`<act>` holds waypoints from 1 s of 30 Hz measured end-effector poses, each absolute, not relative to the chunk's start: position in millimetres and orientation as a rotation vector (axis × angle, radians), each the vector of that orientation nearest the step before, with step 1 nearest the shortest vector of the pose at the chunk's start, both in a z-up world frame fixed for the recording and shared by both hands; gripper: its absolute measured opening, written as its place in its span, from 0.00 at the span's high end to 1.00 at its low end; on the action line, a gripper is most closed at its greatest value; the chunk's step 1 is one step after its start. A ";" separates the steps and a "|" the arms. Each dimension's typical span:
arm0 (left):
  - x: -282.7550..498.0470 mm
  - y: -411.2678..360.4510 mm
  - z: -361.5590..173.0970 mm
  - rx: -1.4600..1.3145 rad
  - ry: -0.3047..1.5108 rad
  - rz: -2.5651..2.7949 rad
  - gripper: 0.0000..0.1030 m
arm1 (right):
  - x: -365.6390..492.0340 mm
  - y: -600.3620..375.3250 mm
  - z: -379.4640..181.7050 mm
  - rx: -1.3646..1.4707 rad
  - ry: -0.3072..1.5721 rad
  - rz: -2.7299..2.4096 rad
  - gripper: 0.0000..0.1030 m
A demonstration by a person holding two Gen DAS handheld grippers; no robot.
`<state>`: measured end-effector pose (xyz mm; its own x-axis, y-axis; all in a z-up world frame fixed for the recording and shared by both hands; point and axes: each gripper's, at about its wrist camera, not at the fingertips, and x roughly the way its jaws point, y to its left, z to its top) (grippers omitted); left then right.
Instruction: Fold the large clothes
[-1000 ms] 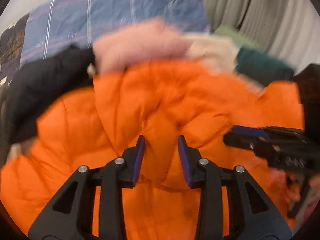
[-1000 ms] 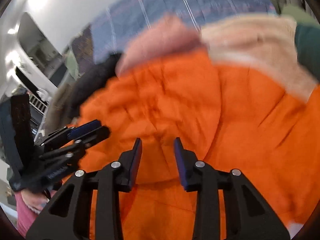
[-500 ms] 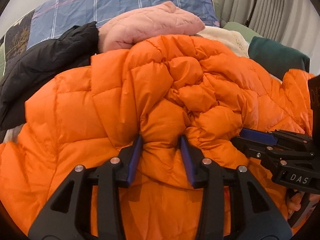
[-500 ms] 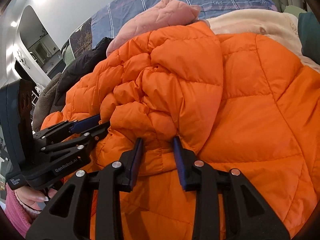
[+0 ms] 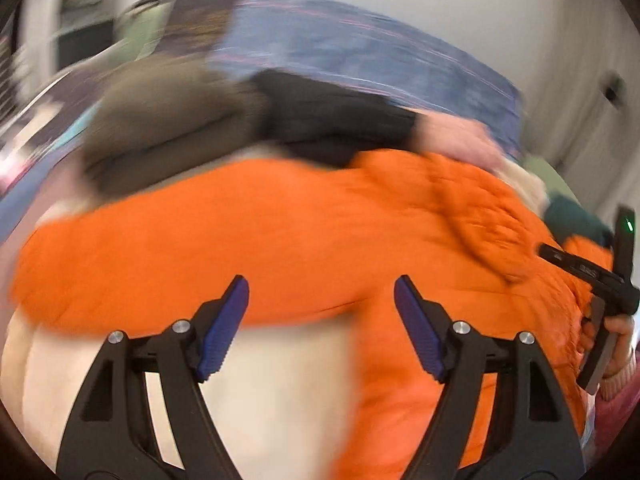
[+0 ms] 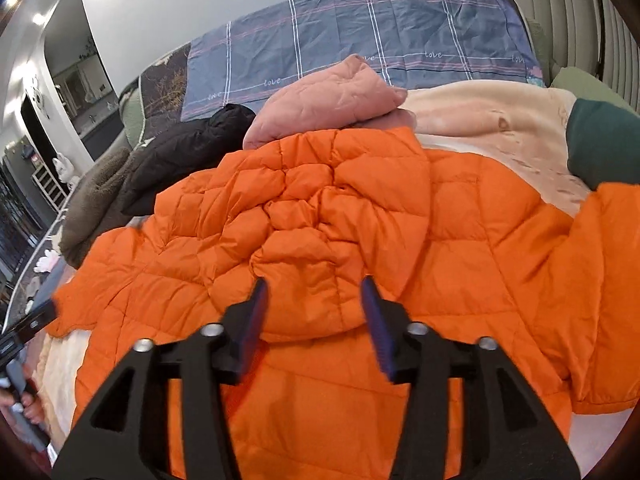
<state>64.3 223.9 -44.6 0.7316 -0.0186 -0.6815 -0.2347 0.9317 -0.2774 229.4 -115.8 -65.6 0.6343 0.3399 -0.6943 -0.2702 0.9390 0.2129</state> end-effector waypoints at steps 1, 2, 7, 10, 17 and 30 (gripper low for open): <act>51.5 242.9 -49.8 -0.406 0.749 0.159 0.24 | 233.0 -109.7 -67.2 0.083 0.816 0.342 0.48; 36.8 265.5 -57.0 -0.475 0.754 0.203 0.24 | 234.6 -107.5 -68.4 0.081 0.812 0.336 0.48; -13.6 339.2 -91.9 -0.781 0.740 0.314 0.24 | 262.2 -92.7 -121.2 0.042 0.919 0.260 0.27; -20.4 372.3 -109.7 -0.893 0.723 0.388 0.24 | 255.0 -83.7 -124.0 -0.023 0.865 0.241 0.22; -17.9 421.7 -138.1 -1.031 0.671 0.517 0.25 | 254.4 -91.0 -125.5 0.019 0.857 0.265 0.21; 58.5 311.8 18.3 -0.606 0.454 0.235 0.95 | 254.4 -91.5 -126.5 0.038 0.849 0.279 0.19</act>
<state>58.5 311.8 18.3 0.8760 0.0809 -0.4754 -0.3417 0.7998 -0.4936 254.4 -91.5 -126.5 0.6264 0.2580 -0.7356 -0.2280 0.9630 0.1436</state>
